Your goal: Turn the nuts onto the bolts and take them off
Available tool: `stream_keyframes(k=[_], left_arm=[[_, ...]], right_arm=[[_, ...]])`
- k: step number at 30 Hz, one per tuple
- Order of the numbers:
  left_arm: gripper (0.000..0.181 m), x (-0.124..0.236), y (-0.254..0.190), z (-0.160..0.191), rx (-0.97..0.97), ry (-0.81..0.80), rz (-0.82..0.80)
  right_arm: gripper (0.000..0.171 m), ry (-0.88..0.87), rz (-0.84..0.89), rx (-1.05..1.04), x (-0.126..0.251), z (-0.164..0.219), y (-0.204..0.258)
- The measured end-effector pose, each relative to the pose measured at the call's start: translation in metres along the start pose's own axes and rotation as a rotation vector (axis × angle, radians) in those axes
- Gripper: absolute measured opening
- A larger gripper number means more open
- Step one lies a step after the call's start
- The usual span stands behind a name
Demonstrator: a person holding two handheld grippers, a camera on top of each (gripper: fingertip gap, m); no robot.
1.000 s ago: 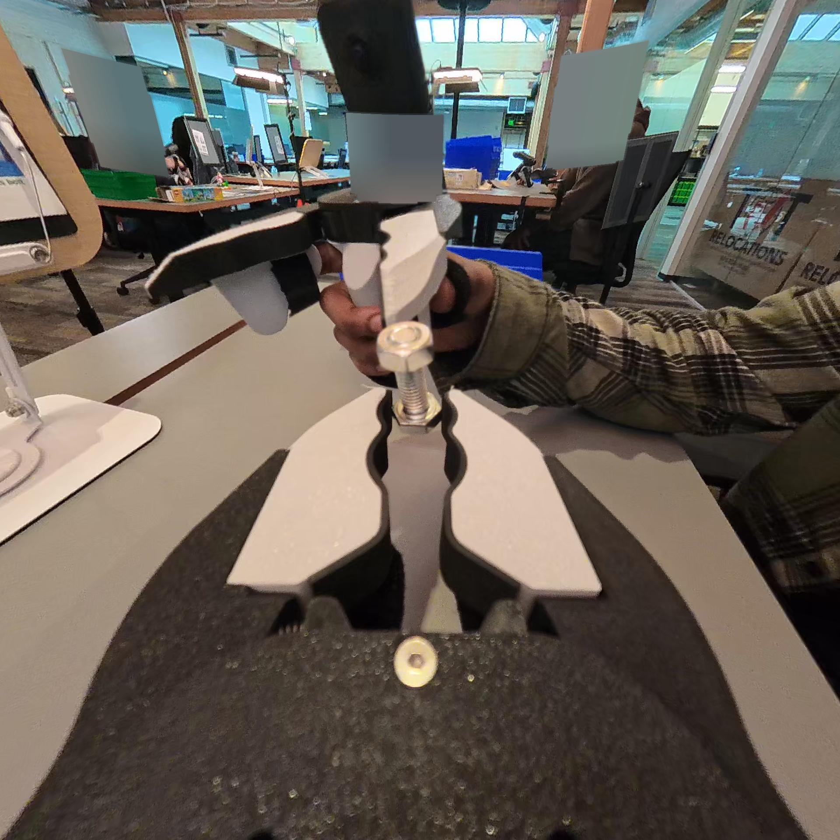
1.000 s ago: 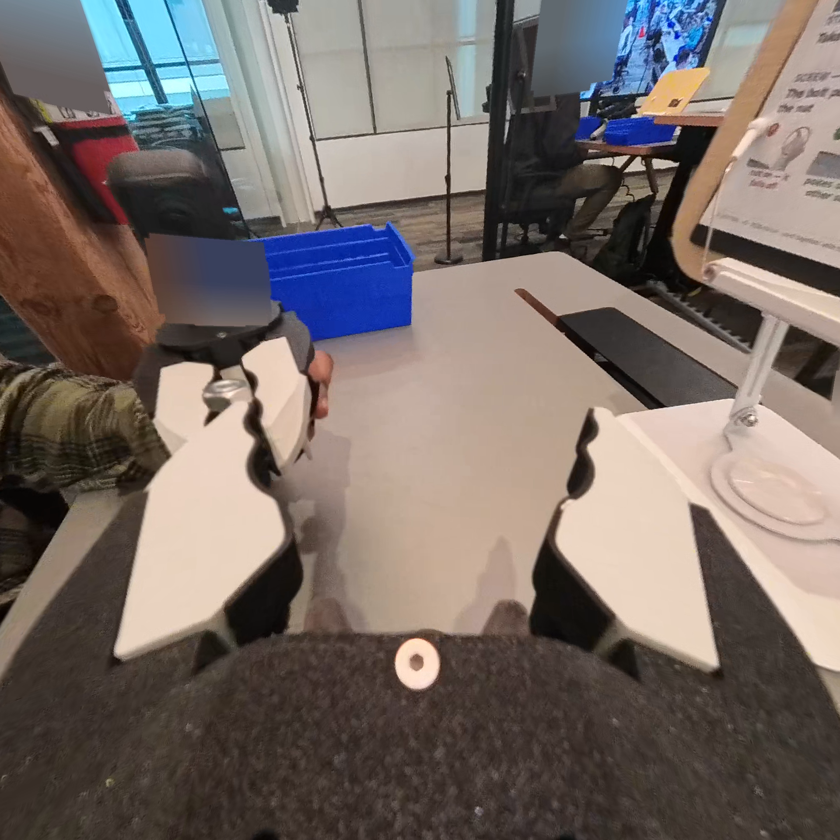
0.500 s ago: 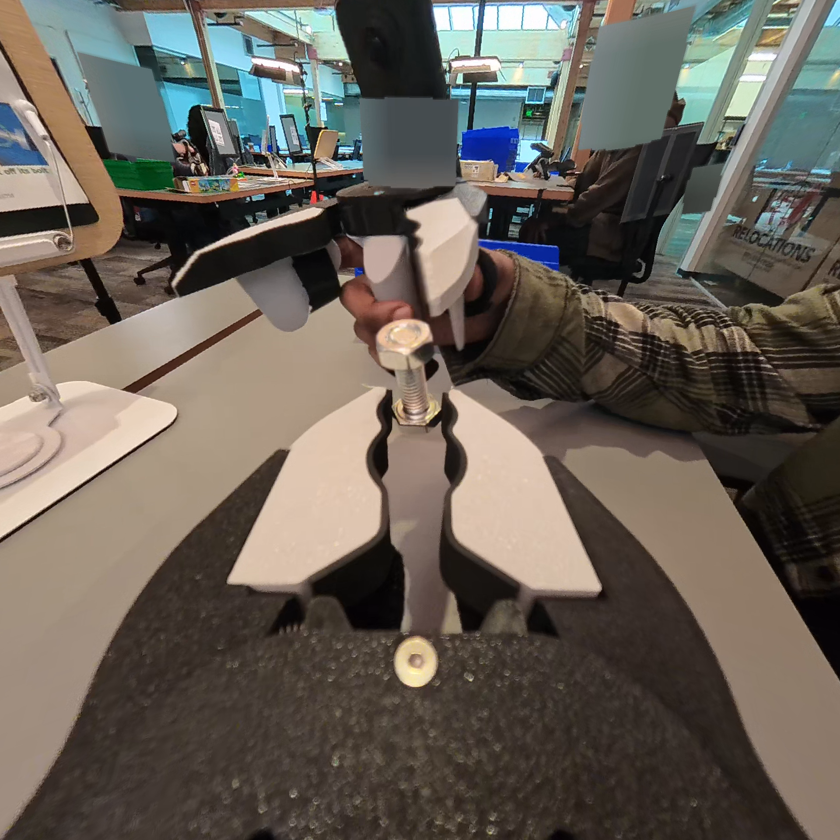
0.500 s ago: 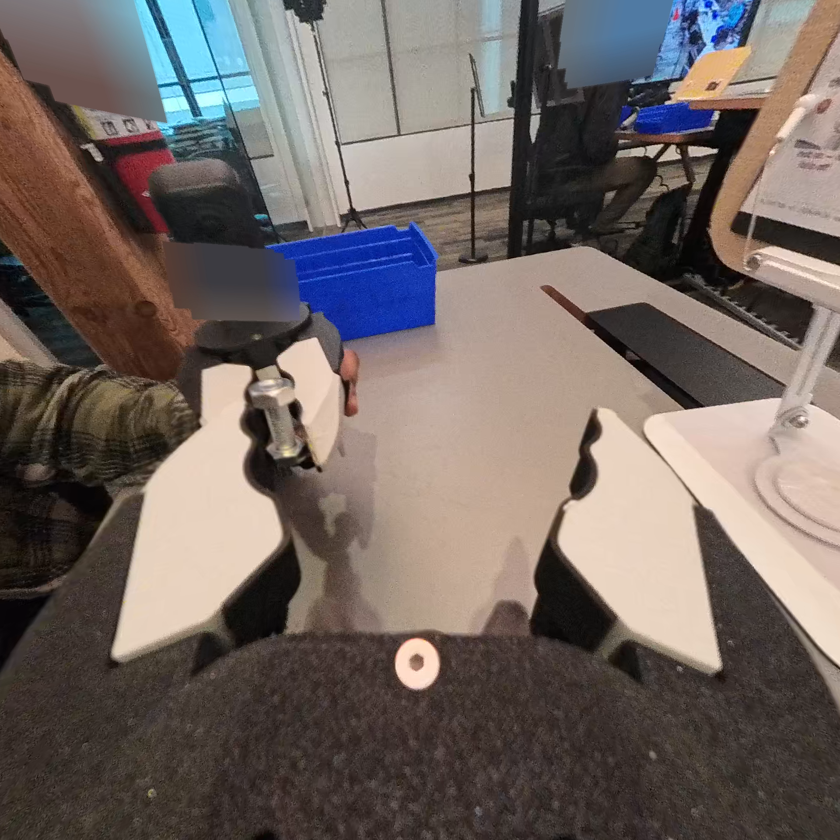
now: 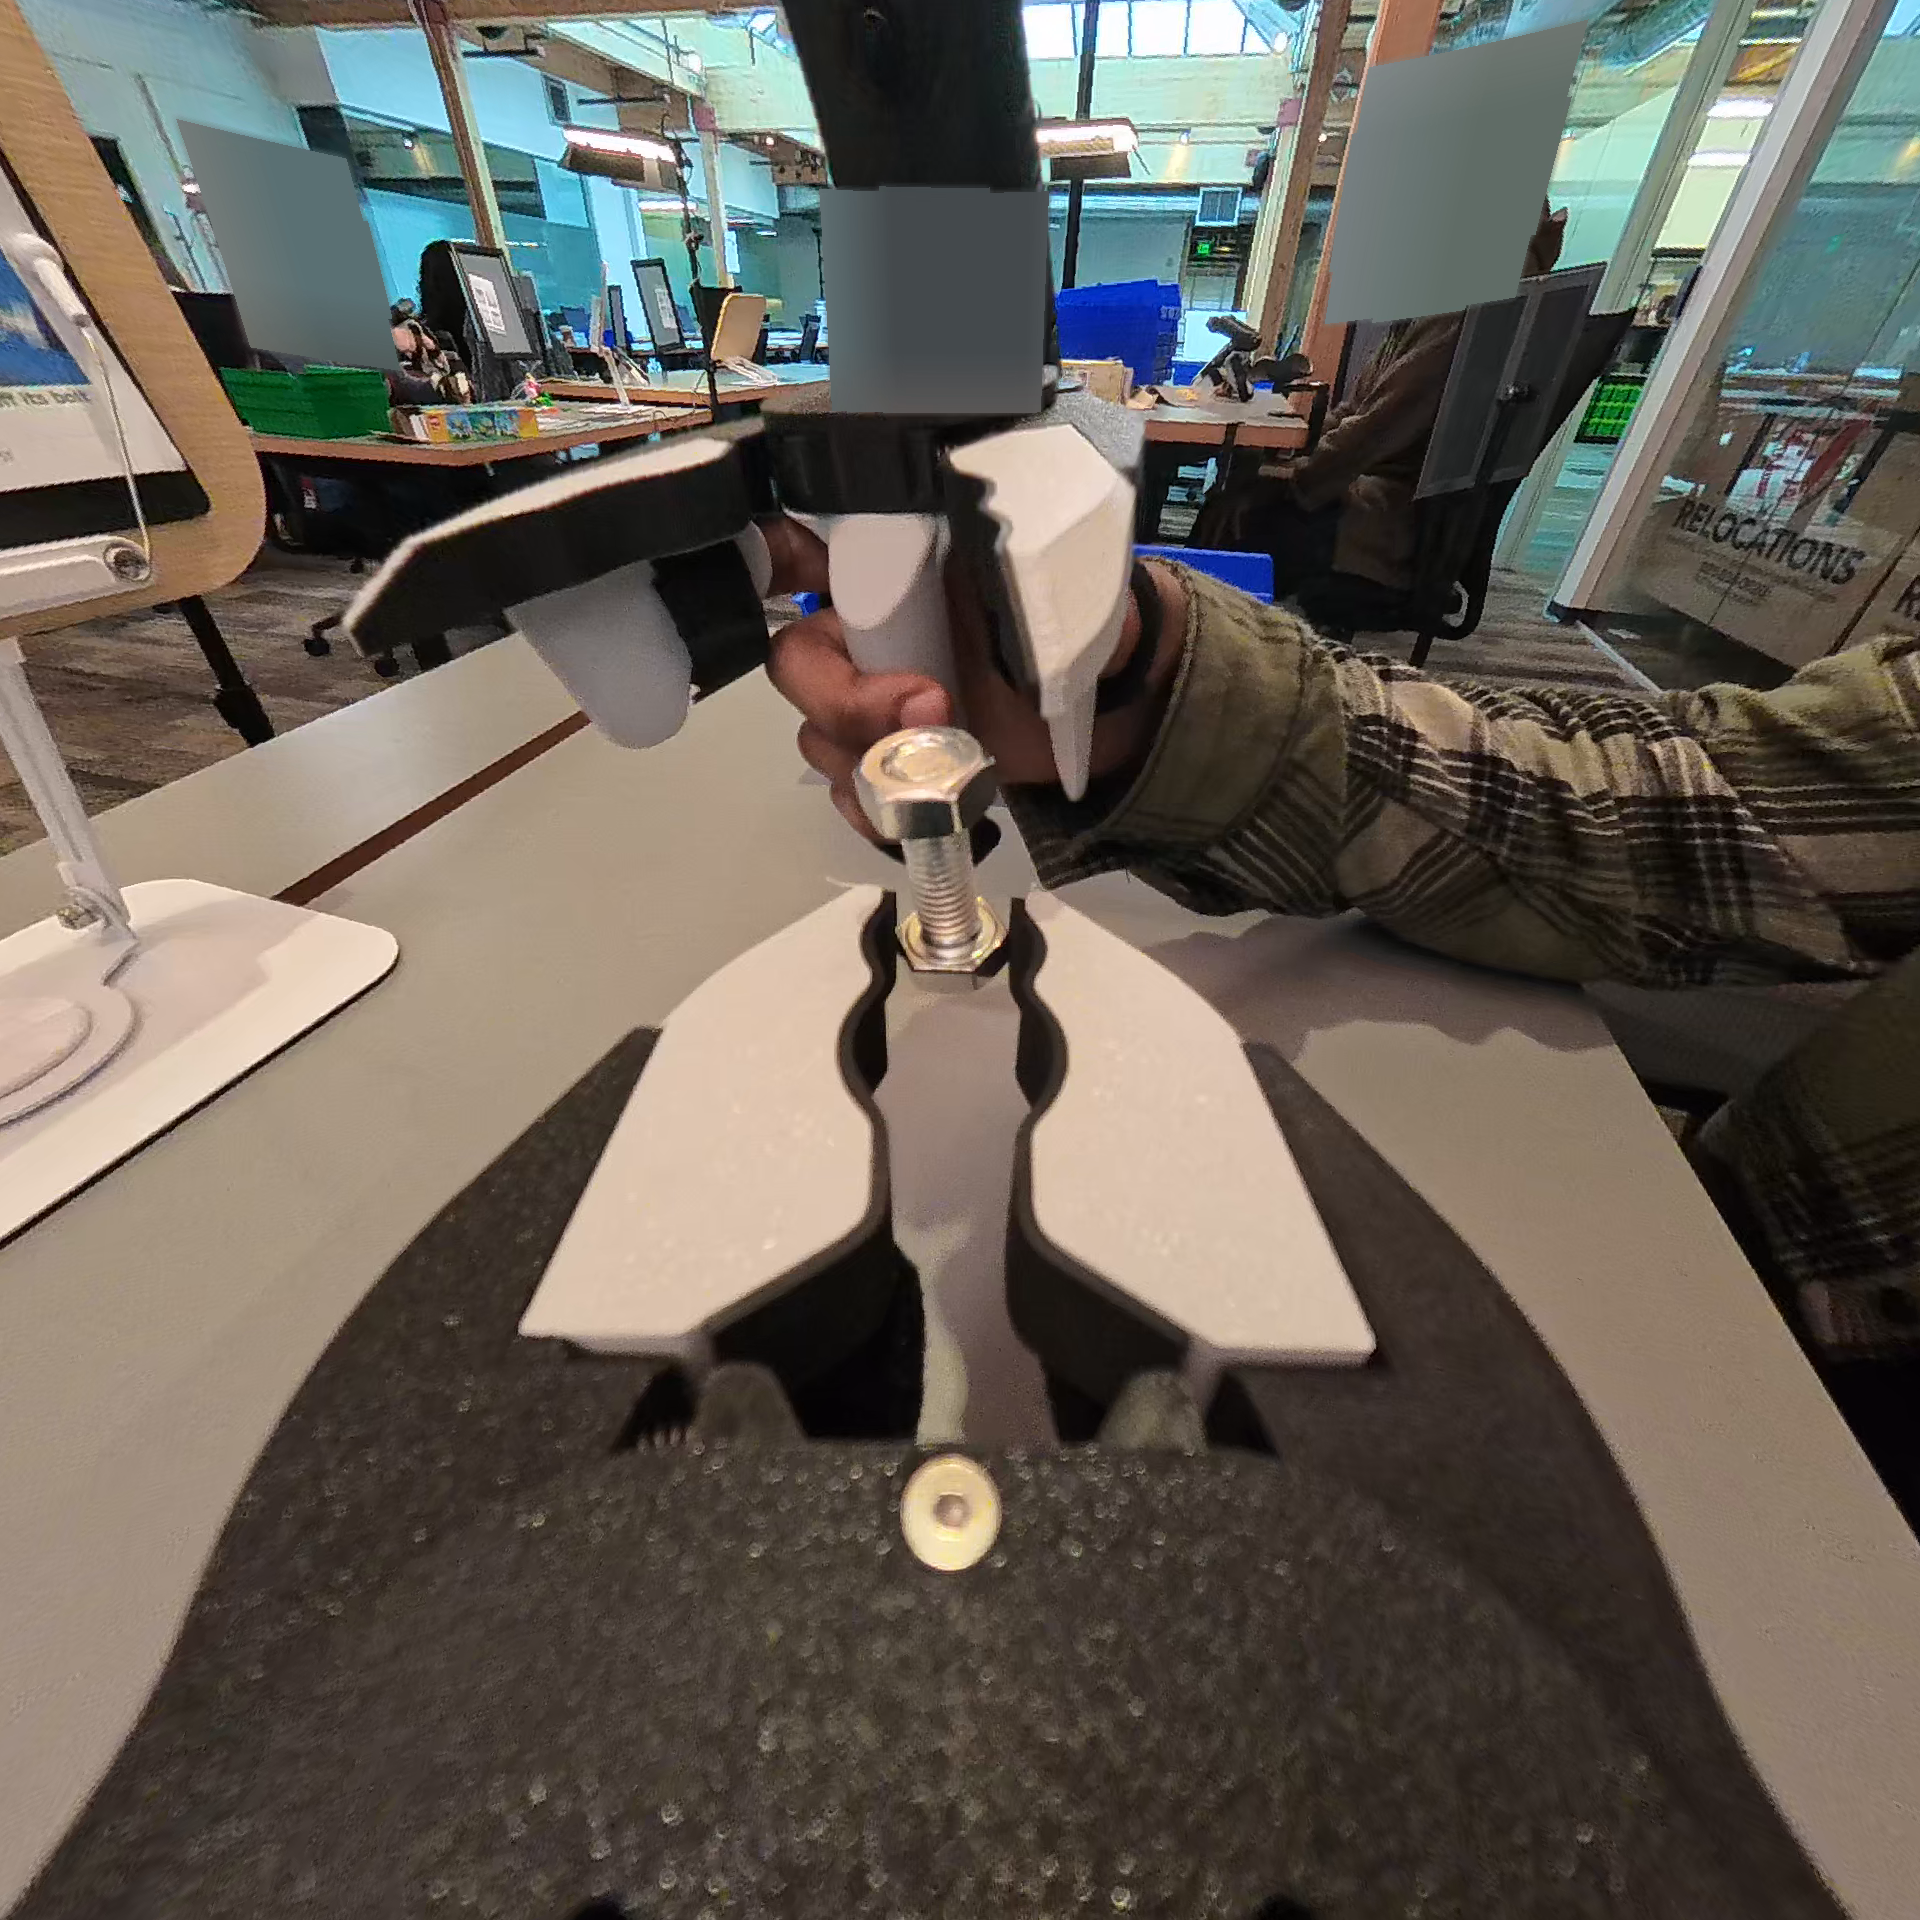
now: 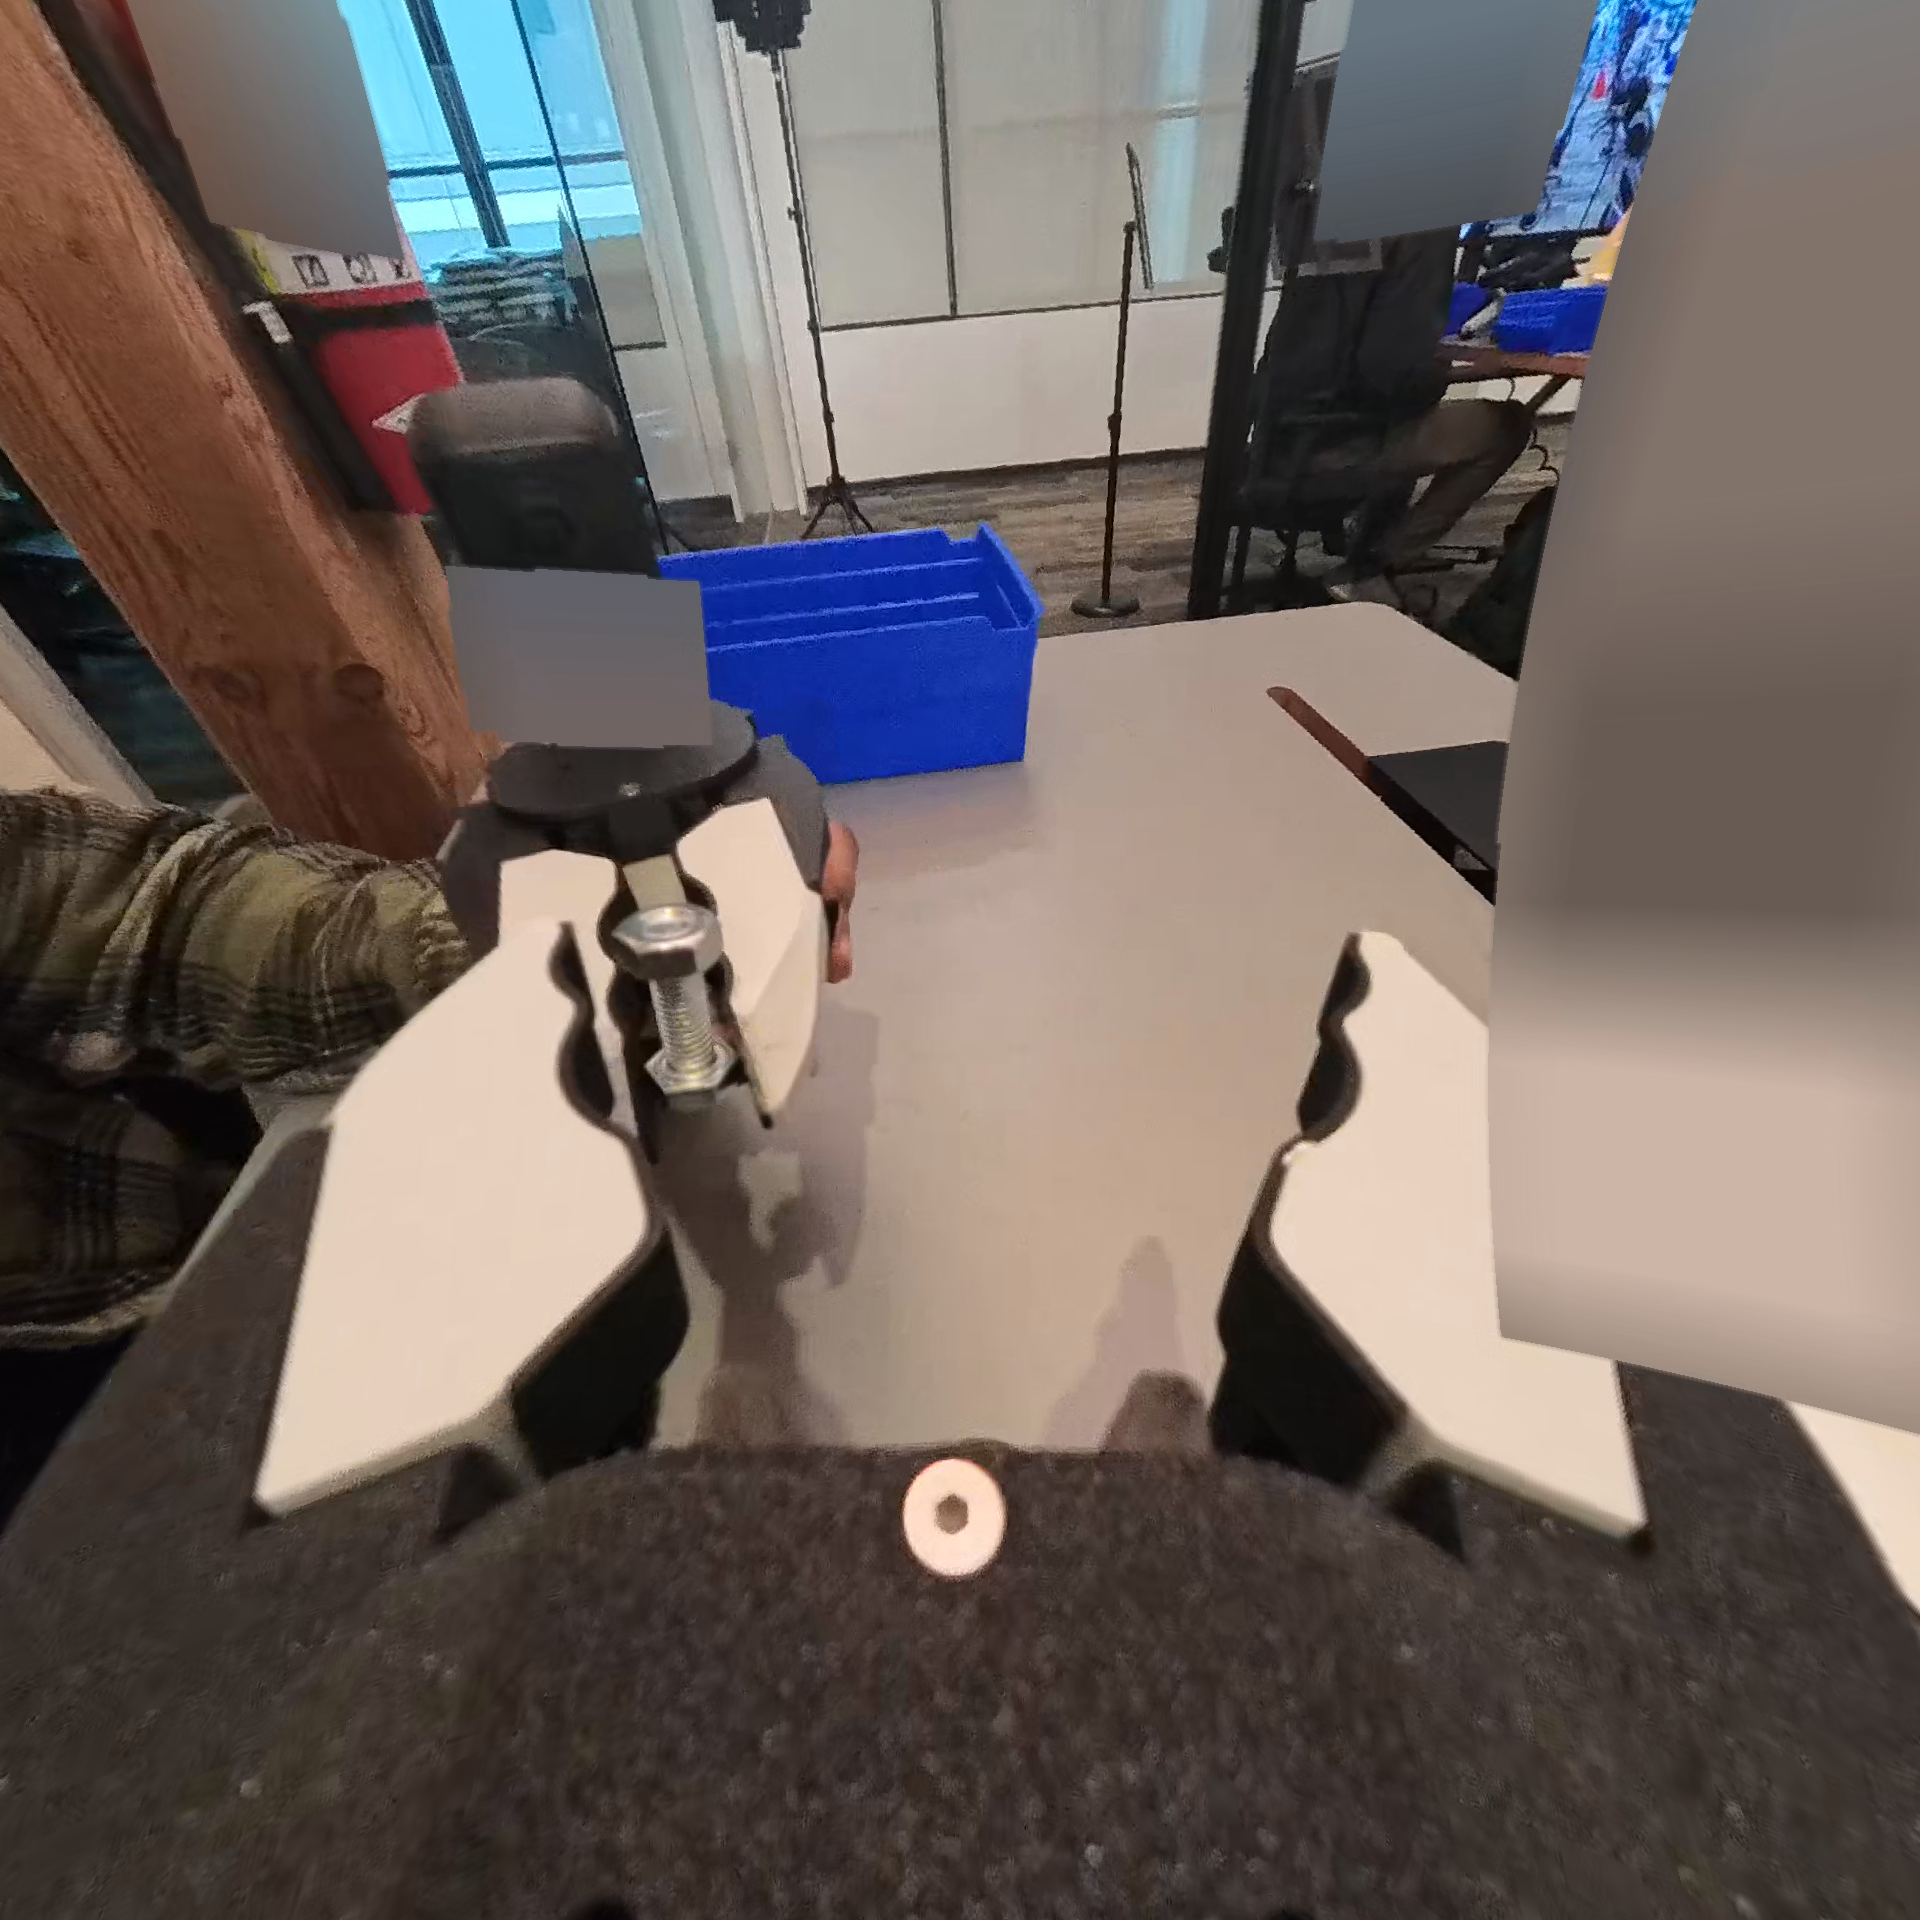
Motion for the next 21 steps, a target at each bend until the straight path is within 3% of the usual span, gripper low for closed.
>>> stream_keyframes(k=[6, 11, 14, 21], left_arm=[[0.020, 0.001, 0.000, 0.000, 0.004, -0.003, 0.001], [0.020, 0.000, -0.001, -0.001, -0.002, -0.003, 0.004], [0.020, -0.001, -0.001, 0.001, 0.002, 0.003, 0.002], [0.020, 0.000, -0.001, -0.002, -0.015, -0.001, -0.003]], right_arm=[[0.125, 0.029, 0.093, -0.012, 0.011, 0.009, -0.020], [0.128, -0.014, -0.015, -0.003, 0.001, -0.002, 0.002], [0.131, 0.054, 0.040, 0.029, -0.004, 0.006, -0.004], [0.128, -0.001, 0.017, -0.001, 0.007, -0.001, -0.004]])
Point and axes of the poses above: each gripper's, where its closed fingertips meet, x back along the fingers, z out of its underside, y = z × x across the jaws, the point moved 2 cm from there along x, back along the fingers, and after that the axes turned 4 degrees about -z, right-handed, at the moved point
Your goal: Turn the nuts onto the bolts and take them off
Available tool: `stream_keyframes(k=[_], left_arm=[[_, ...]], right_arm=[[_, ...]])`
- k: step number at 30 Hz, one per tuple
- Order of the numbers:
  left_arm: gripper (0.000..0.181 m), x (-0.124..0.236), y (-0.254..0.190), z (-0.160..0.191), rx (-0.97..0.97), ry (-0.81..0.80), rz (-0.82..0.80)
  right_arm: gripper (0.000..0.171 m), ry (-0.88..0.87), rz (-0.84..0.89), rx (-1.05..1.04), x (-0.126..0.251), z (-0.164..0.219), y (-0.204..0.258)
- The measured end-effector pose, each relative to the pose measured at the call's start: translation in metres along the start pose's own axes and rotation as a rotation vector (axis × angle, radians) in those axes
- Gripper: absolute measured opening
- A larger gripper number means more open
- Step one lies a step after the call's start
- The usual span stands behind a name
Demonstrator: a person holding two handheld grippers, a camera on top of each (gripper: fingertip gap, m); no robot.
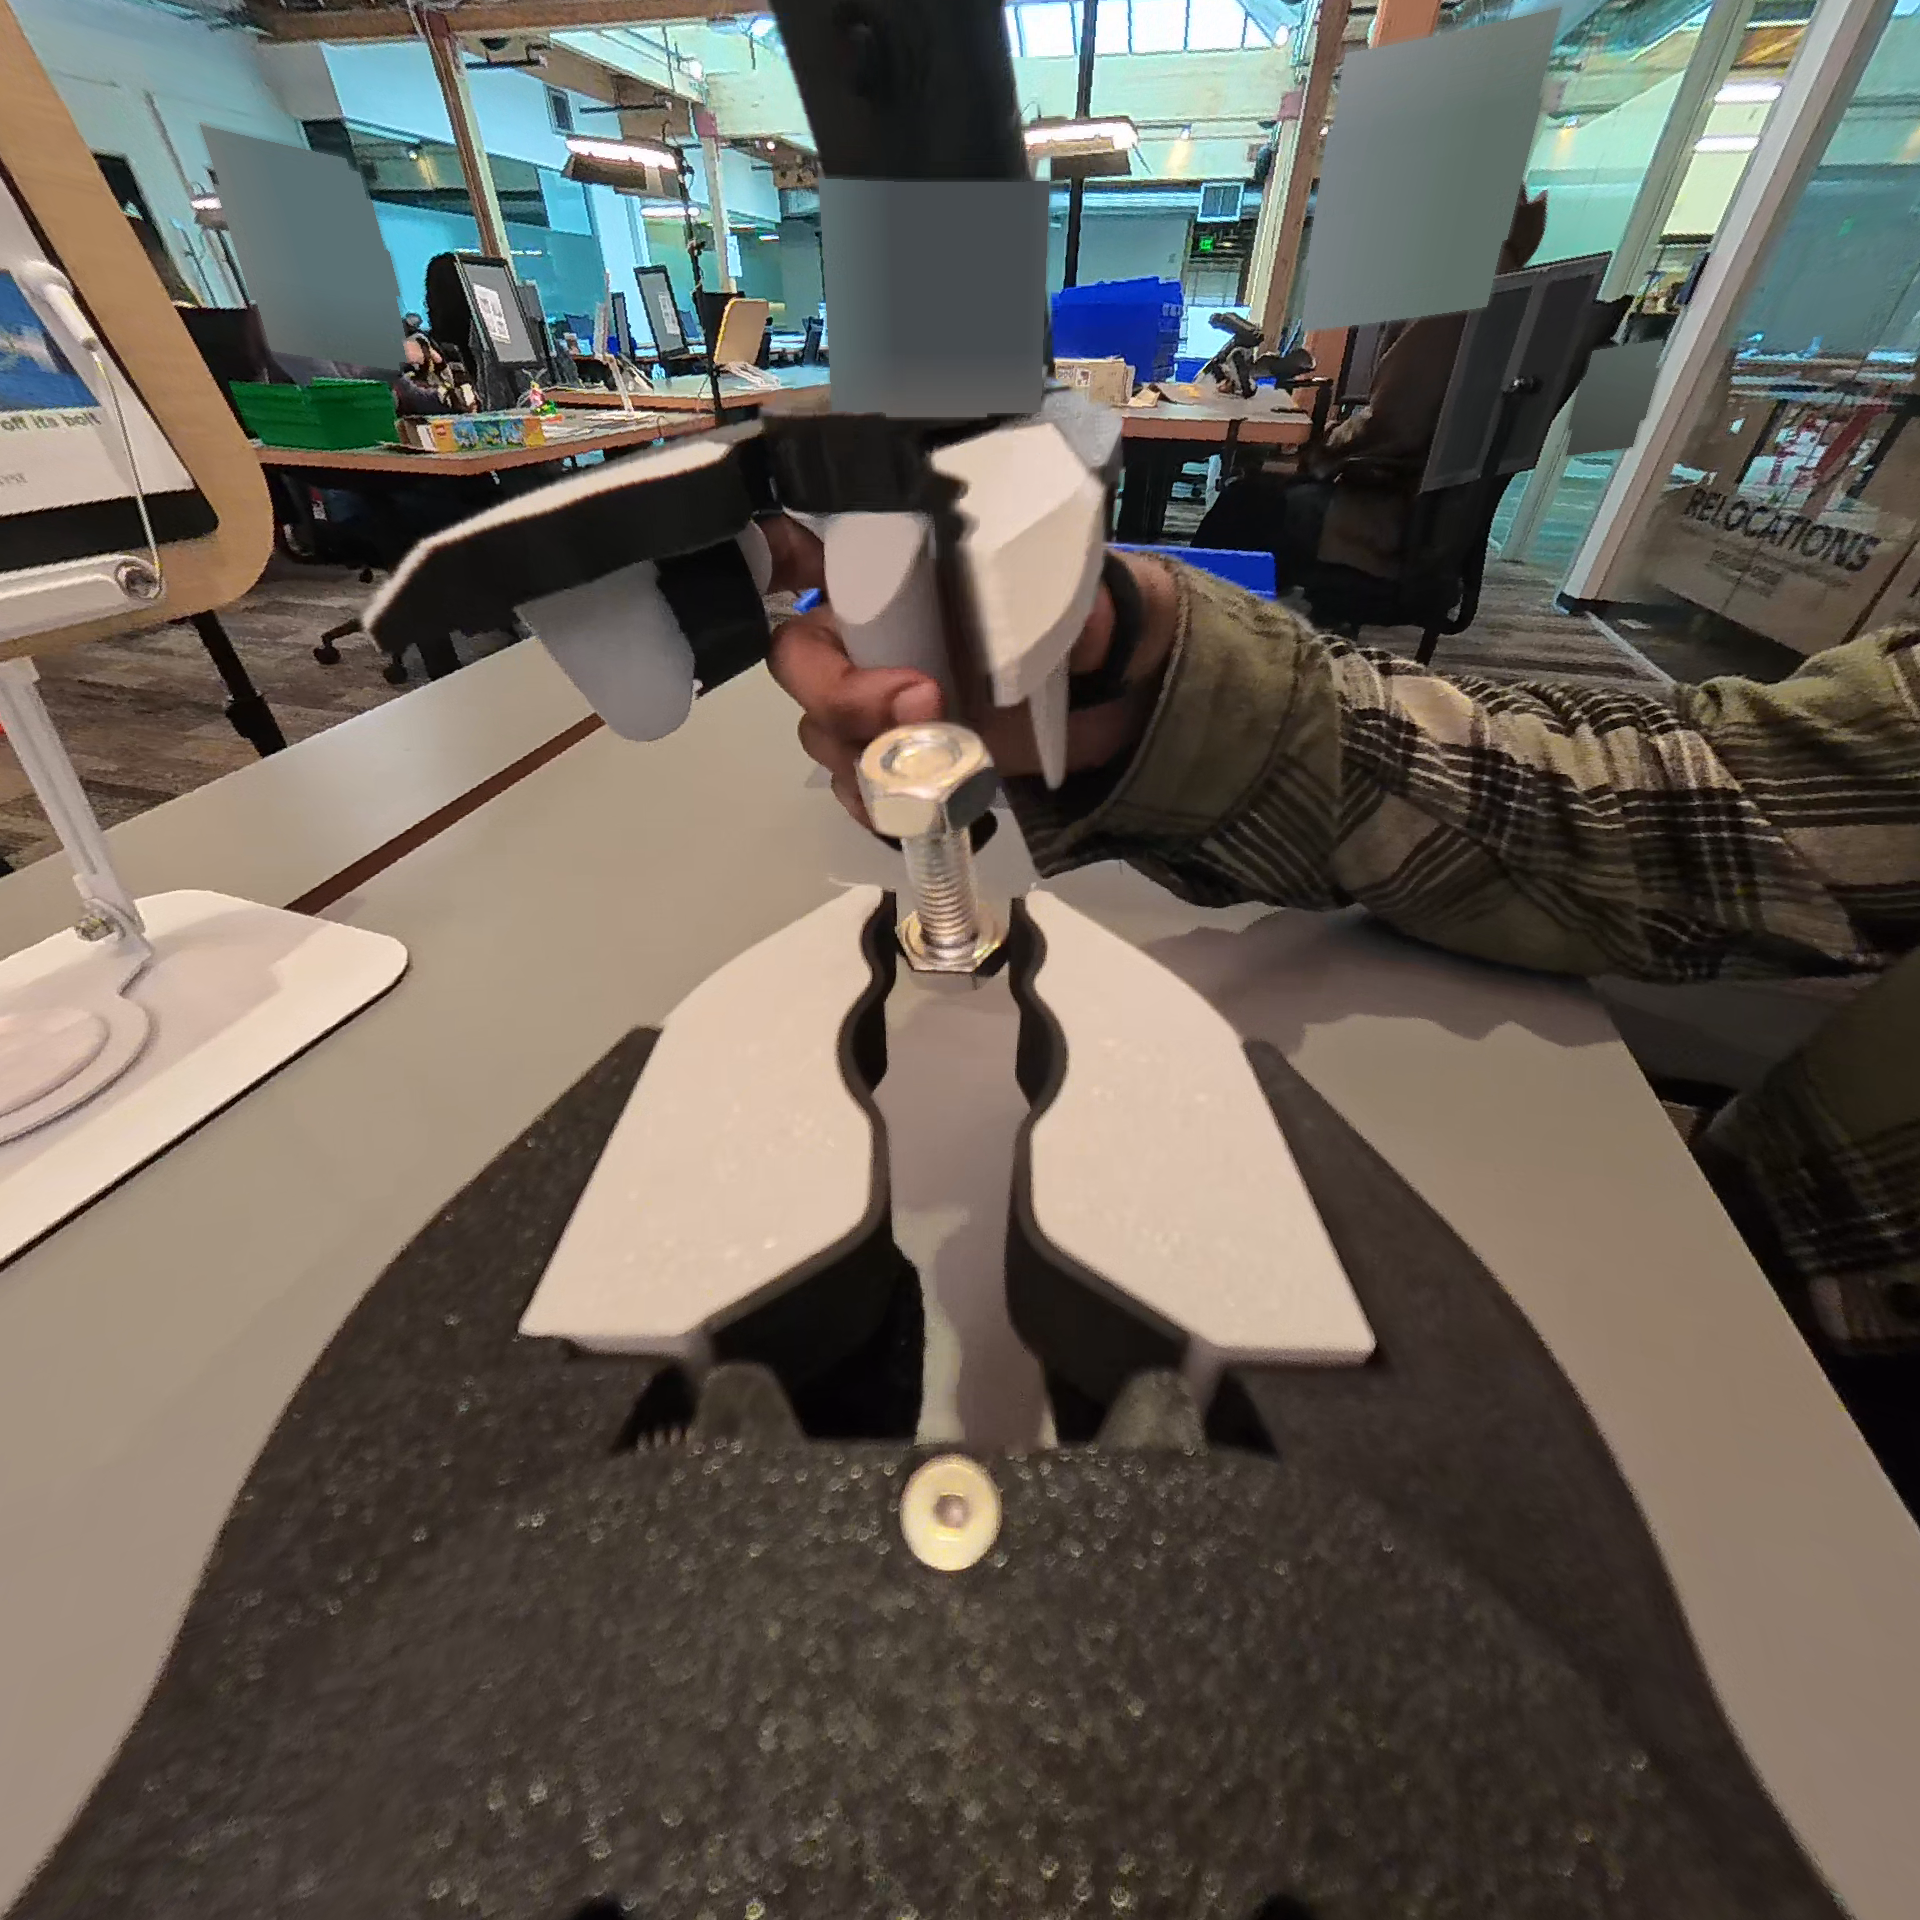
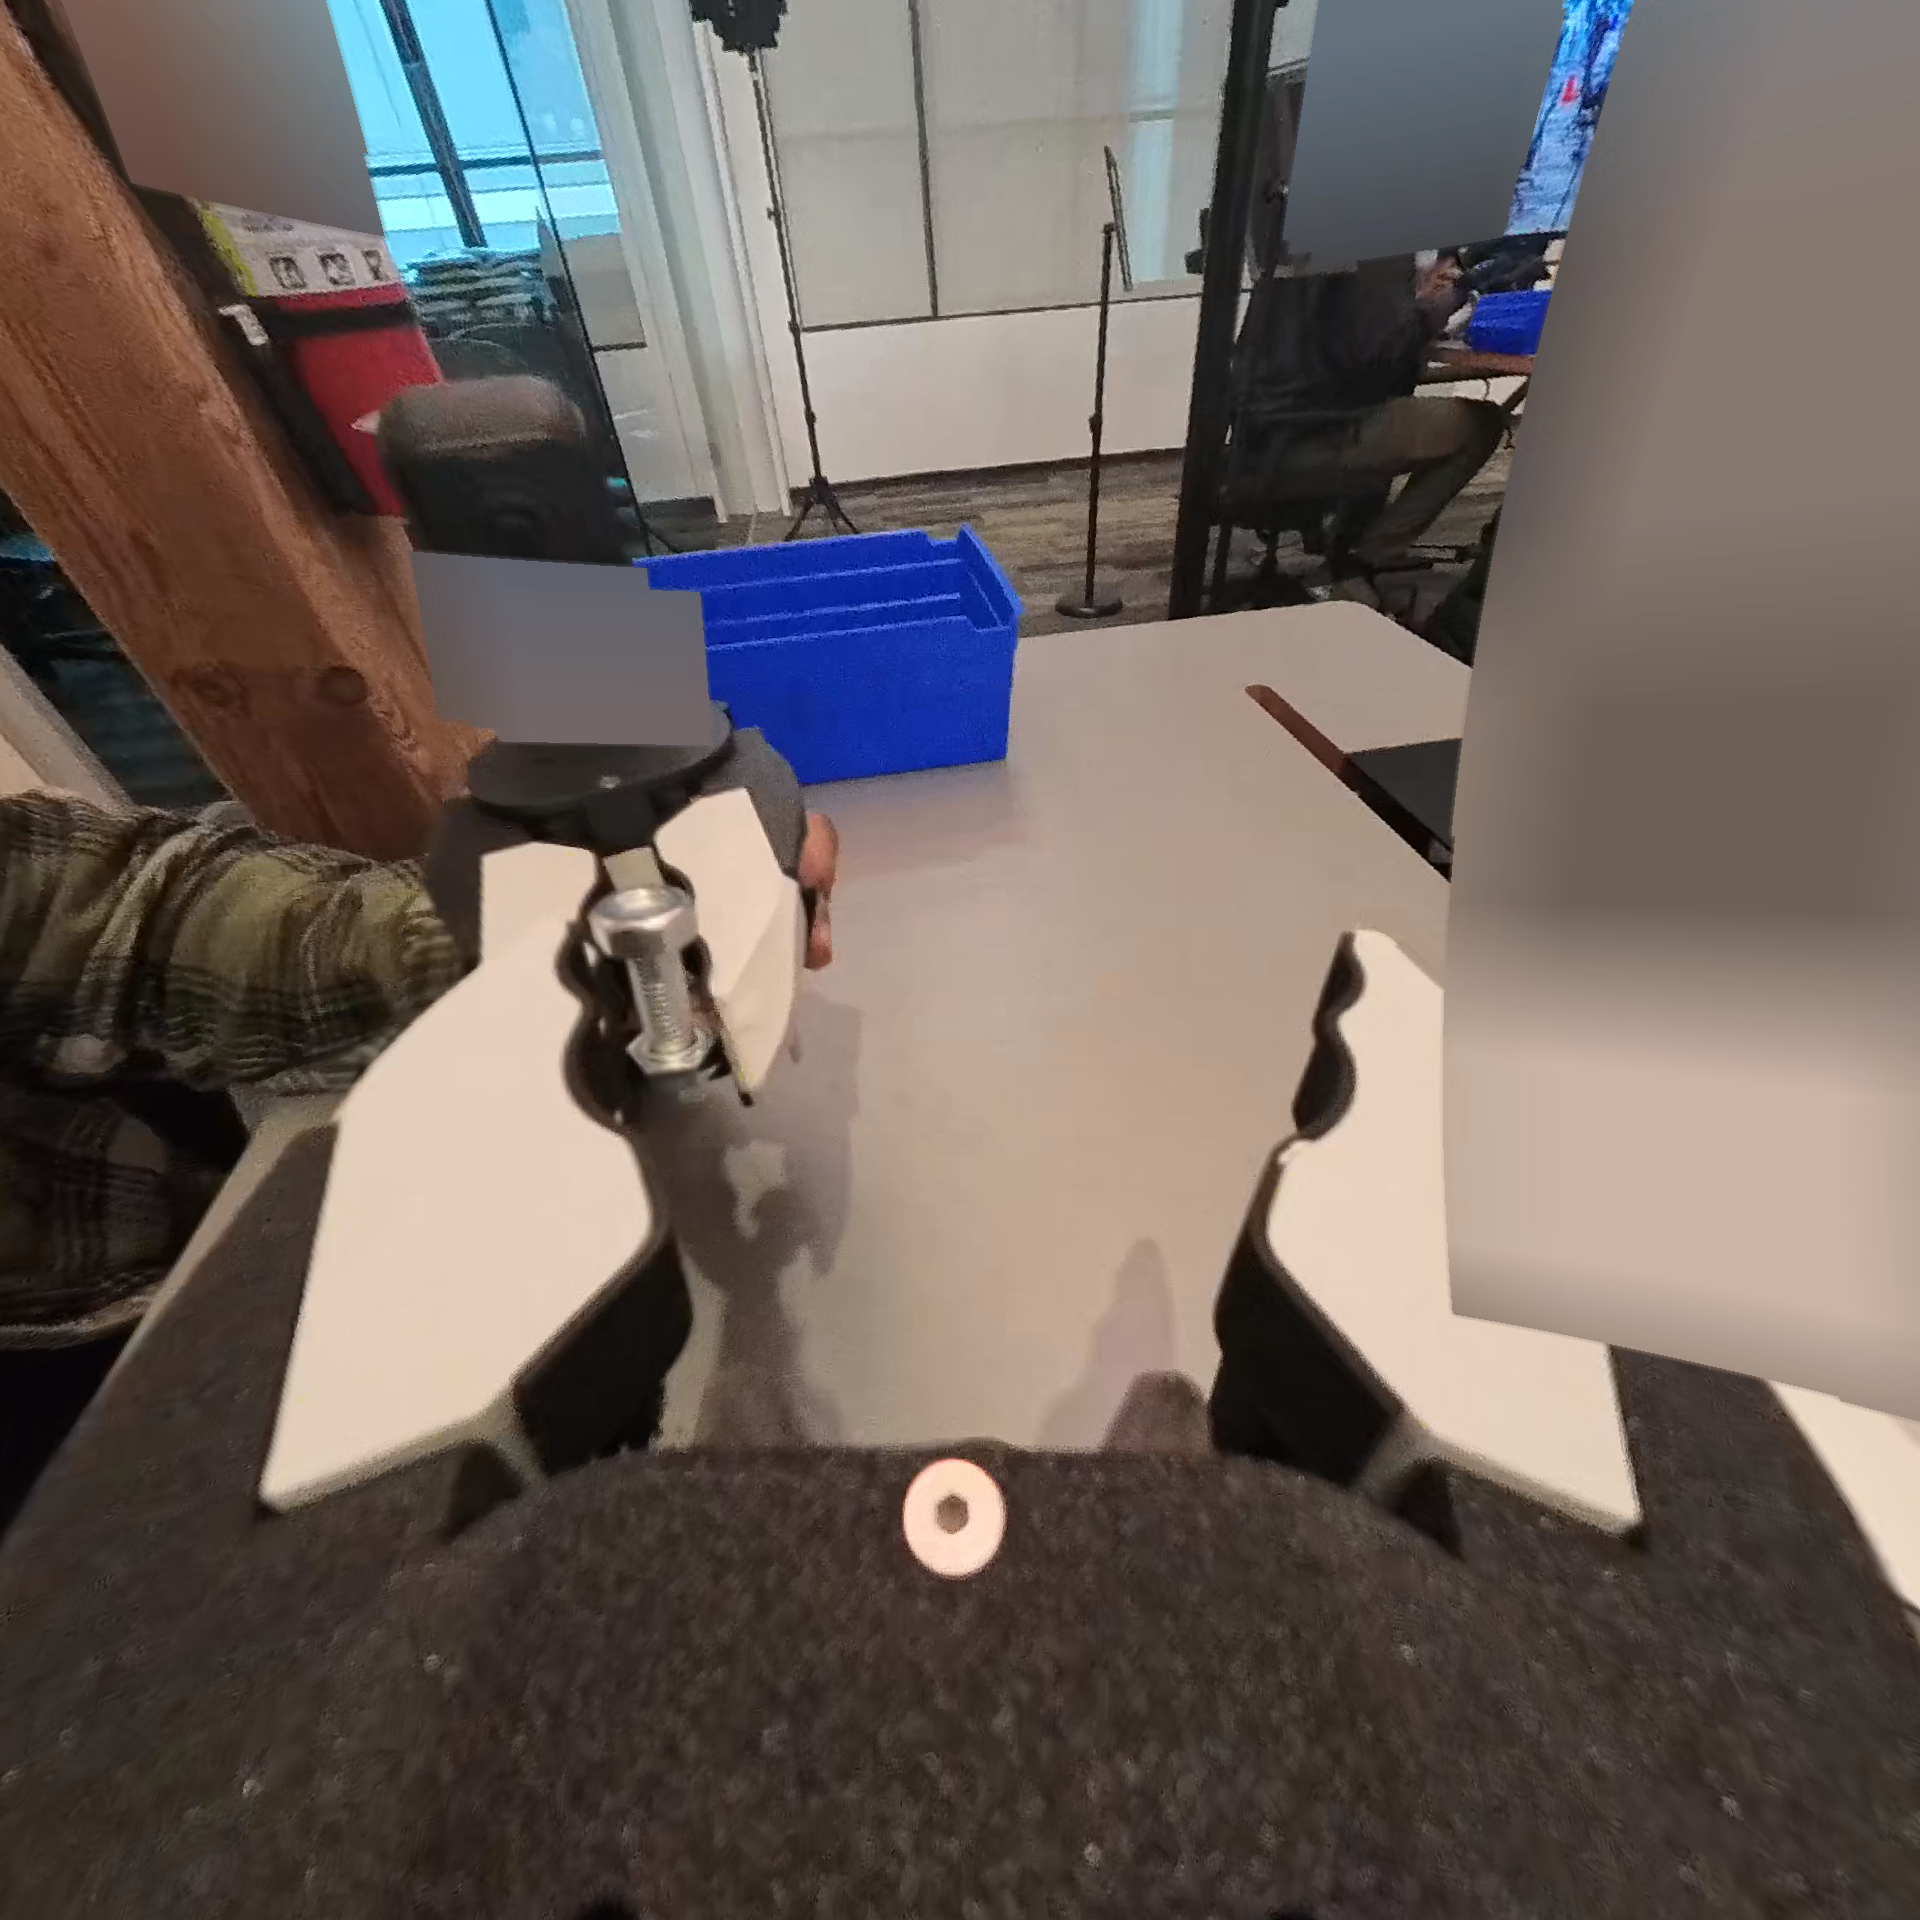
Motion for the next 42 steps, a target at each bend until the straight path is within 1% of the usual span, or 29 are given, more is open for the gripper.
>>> stream_keyframes(k=[3, 5, 6, 9, 10, 16, 20, 22, 25, 28, 30, 31, 32, 33, 34, 35, 38, 41, 42], left_arm=[[0.020, -0.001, 0.000, 0.003, 0.012, 0.006, 0.006], [0.020, -0.001, -0.001, 0.002, 0.004, 0.005, 0.006], [0.020, -0.001, -0.001, 0.002, -0.002, 0.010, 0.002], [0.020, 0.001, 0.002, 0.000, 0.007, -0.003, -0.005], [0.020, 0.001, 0.002, 0.000, 0.017, -0.007, -0.001], [0.020, -0.001, 0.000, 0.002, 0.005, 0.002, 0.000], [0.020, 0.001, 0.001, -0.001, 0.042, -0.029, 0.013], [0.020, 0.003, 0.002, -0.004, 0.059, -0.054, 0.022], [0.020, 0.005, 0.002, -0.007, 0.049, -0.066, 0.017], [0.020, 0.005, 0.001, -0.009, 0.045, -0.076, 0.019], [0.020, 0.004, 0.001, -0.007, 0.054, -0.073, 0.024], [0.020, 0.004, 0.000, -0.007, 0.055, -0.076, 0.028], [0.020, 0.004, 0.000, -0.007, 0.053, -0.075, 0.028], [0.020, 0.004, 0.001, -0.007, 0.048, -0.073, 0.024], [0.020, 0.005, 0.000, -0.008, 0.045, -0.079, 0.027], [0.020, 0.006, -0.001, -0.010, 0.046, -0.090, 0.034], [0.020, 0.007, 0.000, -0.012, 0.043, -0.100, 0.030], [0.020, 0.006, 0.001, -0.009, 0.058, -0.095, 0.033], [0.020, 0.005, 0.000, -0.009, 0.056, -0.093, 0.035]], right_arm=[[0.128, 0.012, -0.037, 0.014, -0.011, 0.001, 0.010], [0.128, 0.062, 0.012, 0.039, -0.013, 0.007, 0.005], [0.132, 0.067, 0.030, 0.046, -0.010, 0.007, 0.001], [0.132, 0.054, 0.028, 0.015, -0.002, 0.007, -0.004], [0.129, 0.040, 0.025, 0.012, -0.001, 0.007, -0.003], [0.126, 0.032, -0.012, 0.020, -0.009, 0.004, 0.004], [0.125, -0.001, -0.024, 0.005, -0.007, -0.002, 0.007], [0.125, 0.024, 0.022, 0.018, -0.005, 0.002, 0.001], [0.123, 0.006, 0.055, 0.002, 0.005, 0.000, -0.007], [0.123, -0.052, -0.008, -0.029, 0.005, -0.008, 0.000], [0.123, -0.034, -0.027, -0.016, -0.003, -0.007, 0.007], [0.122, -0.002, -0.002, 0.001, -0.006, -0.003, 0.005], [0.126, 0.013, 0.022, 0.014, -0.006, -0.002, 0.002], [0.124, 0.015, 0.031, 0.016, -0.004, -0.002, 0.000], [0.119, 0.016, 0.050, 0.018, 0.001, -0.002, -0.004], [0.120, 0.007, 0.068, 0.016, 0.005, -0.003, -0.008], [0.120, -0.050, 0.013, -0.017, 0.006, -0.010, -0.002], [0.122, -0.049, -0.044, 0.015, -0.004, -0.013, 0.013], [0.121, -0.035, -0.036, 0.024, -0.007, -0.012, 0.015]])
Point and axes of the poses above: each gripper's, where its closed fingertips meet, x back along the fingers, z out of its underside, y = z × x across the jaws, the point moved 2 cm from there along x, back along the fingers, and after that the axes turned 4 degrees about -z, right-handed, at the moved point
